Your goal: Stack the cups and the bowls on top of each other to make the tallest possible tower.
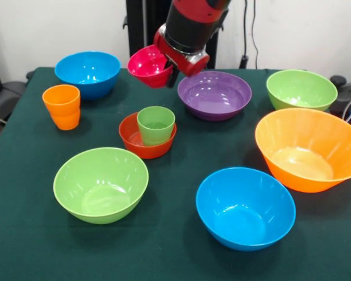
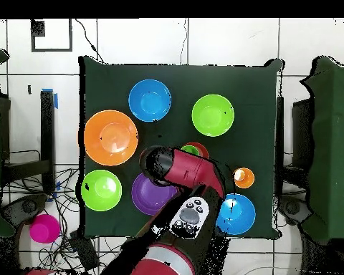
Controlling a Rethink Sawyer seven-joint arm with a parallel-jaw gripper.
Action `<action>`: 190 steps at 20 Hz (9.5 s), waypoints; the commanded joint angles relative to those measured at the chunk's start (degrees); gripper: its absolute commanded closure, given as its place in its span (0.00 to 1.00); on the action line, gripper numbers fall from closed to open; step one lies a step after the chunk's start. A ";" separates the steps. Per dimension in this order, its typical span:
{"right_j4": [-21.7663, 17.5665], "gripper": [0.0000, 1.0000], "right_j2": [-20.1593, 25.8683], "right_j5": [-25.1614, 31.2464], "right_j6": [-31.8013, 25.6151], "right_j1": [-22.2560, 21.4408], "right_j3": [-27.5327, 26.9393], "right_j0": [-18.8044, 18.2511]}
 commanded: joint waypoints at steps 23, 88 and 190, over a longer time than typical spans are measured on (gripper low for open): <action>-2.96 1.00 7.00 -3.13 0.58 -1.46 -3.47 -4.49; 0.47 1.00 8.48 -6.61 6.65 -0.39 -3.97 -3.31; 5.10 1.00 4.34 -2.82 7.80 7.00 -10.57 0.08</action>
